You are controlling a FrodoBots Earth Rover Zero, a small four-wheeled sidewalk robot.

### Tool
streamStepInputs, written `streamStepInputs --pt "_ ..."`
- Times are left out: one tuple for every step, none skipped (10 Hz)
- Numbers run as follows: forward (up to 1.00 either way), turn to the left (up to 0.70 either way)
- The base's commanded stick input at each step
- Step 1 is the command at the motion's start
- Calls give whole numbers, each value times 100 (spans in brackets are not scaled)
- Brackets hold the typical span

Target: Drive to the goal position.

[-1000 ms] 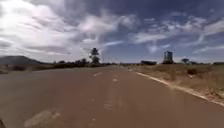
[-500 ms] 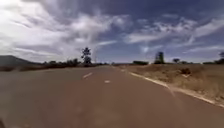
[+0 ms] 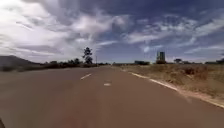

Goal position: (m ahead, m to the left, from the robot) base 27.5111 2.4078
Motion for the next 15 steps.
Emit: streamStepInputs --pt "100 0" --pt "100 0" --pt "100 0" --pt "100 -2" --pt "100 -10" --pt "100 -18" --pt "100 -24" --pt "100 -16" --pt "100 -8" --pt "100 0" --pt "100 0" --pt "100 0" --pt "100 0" --pt "100 0" --pt "100 0"
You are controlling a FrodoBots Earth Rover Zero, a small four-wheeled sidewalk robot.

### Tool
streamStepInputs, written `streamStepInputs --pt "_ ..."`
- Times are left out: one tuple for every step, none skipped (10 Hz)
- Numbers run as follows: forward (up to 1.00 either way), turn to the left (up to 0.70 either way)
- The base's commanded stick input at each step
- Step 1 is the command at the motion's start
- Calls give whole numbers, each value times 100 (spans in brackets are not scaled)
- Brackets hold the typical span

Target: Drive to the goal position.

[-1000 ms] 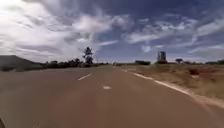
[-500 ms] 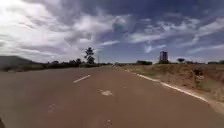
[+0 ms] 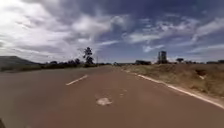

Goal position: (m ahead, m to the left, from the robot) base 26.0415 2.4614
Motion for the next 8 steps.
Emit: streamStepInputs --pt "100 0" --pt "100 0" --pt "100 0" --pt "100 0" --pt "100 0" --pt "100 0" --pt "100 0" --pt "100 0"
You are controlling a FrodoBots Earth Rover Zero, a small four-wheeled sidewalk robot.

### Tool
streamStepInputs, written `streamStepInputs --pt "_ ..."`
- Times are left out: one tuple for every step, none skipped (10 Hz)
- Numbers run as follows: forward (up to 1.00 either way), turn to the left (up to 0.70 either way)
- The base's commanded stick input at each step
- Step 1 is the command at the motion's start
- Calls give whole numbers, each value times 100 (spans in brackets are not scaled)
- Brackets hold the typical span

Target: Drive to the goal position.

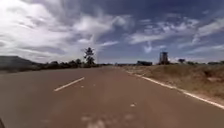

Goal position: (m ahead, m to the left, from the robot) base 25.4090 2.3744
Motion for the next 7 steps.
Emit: streamStepInputs --pt "100 0" --pt "100 0" --pt "100 0" --pt "100 0" --pt "100 0" --pt "100 0" --pt "100 0"
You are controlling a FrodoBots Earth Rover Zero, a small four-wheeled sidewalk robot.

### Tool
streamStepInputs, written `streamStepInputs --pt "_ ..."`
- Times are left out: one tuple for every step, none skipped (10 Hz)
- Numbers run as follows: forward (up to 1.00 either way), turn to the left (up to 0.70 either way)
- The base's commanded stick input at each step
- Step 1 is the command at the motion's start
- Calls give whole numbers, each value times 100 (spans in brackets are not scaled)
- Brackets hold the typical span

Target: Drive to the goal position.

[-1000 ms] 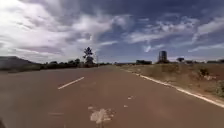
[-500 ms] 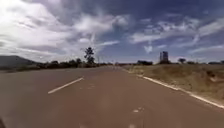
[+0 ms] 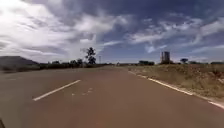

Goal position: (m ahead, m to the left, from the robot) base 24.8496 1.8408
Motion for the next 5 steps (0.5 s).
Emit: streamStepInputs --pt "100 0" --pt "100 0" --pt "100 0" --pt "100 0" --pt "100 0"
